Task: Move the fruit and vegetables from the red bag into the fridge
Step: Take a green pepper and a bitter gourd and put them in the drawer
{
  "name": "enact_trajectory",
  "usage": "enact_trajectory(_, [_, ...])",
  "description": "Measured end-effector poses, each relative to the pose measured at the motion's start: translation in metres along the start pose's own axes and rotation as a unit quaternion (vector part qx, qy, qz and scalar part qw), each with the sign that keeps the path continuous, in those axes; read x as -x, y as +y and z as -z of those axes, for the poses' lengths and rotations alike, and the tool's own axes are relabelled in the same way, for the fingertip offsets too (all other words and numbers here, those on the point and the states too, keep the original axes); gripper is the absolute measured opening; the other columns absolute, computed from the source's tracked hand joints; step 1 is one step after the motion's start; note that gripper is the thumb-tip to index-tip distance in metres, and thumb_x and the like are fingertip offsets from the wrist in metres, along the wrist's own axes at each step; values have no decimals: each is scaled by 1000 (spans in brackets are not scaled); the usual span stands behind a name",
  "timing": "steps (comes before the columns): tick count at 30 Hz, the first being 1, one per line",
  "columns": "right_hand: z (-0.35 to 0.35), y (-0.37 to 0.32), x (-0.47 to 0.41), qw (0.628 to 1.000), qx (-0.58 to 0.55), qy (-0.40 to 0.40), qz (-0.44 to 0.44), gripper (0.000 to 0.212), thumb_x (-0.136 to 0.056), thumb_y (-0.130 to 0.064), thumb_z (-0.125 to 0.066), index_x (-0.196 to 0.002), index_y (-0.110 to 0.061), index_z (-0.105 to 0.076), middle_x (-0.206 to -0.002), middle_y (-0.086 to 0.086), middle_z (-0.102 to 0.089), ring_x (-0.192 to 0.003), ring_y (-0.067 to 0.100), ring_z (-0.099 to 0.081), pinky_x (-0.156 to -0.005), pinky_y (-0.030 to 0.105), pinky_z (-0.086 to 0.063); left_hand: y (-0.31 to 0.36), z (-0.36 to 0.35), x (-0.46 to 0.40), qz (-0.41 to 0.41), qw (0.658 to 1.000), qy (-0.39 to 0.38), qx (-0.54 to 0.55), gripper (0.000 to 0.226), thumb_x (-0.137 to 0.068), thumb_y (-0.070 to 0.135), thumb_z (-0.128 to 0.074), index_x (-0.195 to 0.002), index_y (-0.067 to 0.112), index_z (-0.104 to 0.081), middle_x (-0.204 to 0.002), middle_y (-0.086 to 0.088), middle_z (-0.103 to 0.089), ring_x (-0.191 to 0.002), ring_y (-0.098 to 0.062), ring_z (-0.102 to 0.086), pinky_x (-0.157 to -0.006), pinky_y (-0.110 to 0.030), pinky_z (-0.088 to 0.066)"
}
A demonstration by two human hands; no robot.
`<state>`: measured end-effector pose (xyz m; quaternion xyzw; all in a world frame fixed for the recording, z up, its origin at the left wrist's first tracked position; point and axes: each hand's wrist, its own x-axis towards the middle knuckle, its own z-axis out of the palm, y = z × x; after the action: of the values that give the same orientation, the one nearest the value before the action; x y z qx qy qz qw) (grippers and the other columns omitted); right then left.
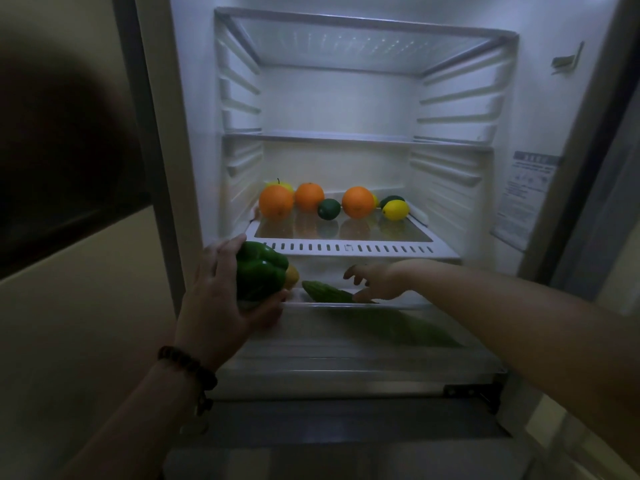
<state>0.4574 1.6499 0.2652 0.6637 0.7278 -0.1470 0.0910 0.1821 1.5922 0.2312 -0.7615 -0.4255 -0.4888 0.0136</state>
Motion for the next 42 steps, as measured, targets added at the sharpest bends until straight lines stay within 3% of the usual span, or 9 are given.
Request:
enact_trajectory(7, [5,-29,53,982,-134,111,75,49,-90,-50,-51,-135,-33,-39,-136,-3,-48,-120,15,-48,-102,36,-41,4,6,-4,2,1000,-20,18,91,-64,63,-64,-138,20,-32,-133,-4,-37,-115,-14,-39,-93,-43,-47])
enact_trajectory(11, [-6,-49,89,980,-119,122,101,54,-86,-61,-47,-134,-36,-40,-136,-5,-46,-119,14,-47,-101,39,-42,15,12,-29,-12,997,-58,41,89,-64,50,-77,-137,21,-36,-136,-4,-34,-120,-20,-40,-100,-43,-42])
enact_trajectory(16, [-30,-49,111,978,25,195,64,57,-84,-65,-44,-135,-40,-36,-132,-7,-47,-109,12,-50,-90,33,-46,19,3,-77,-10,971,-236,-24,85,-65,42,-81,-136,29,-37,-134,1,-34,-119,-17,-39,-100,-36,-40])
enact_trajectory(18, [-41,-44,117,965,60,250,46,55,-85,-66,-40,-133,-38,-38,-125,-8,-52,-104,11,-51,-85,30,-46,14,-9,-90,-17,945,-316,-79,83,-67,43,-79,-137,31,-35,-131,4,-40,-116,-15,-39,-95,-34,-40])
enact_trajectory(22, [-69,-38,118,927,93,362,35,54,-86,-68,-23,-124,-37,-44,-112,-10,-59,-100,10,-54,-86,32,-43,10,-36,-99,14,891,-447,-81,83,-69,43,-78,-137,32,-33,-134,4,-42,-110,-13,-43,-87,-31,-47])
enact_trajectory(29, [-92,-35,108,881,83,465,24,46,-89,-61,-28,-107,-30,-56,-88,-5,-63,-77,16,-57,-73,35,-44,19,-57,-100,-91,862,-473,-154,76,-70,51,-73,-134,34,-36,-128,11,-41,-108,-12,-46,-88,-35,-49])
enact_trajectory(34, [-93,-36,106,880,77,468,31,46,-89,-61,-28,-108,-30,-56,-90,-6,-62,-79,16,-56,-76,37,-44,6,-83,-94,-82,776,-586,-218,71,-75,40,-71,-133,45,-32,-123,6,-50,-95,-14,-56,-78,-36,-54])
enact_trajectory(42, [-93,-35,102,877,78,473,25,47,-89,-62,-28,-106,-30,-58,-89,-7,-63,-79,15,-57,-74,34,-43,-8,-109,-100,-129,783,-557,-244,68,-82,35,-66,-139,32,-29,-129,0,-45,-101,-17,-51,-87,-40,-51])
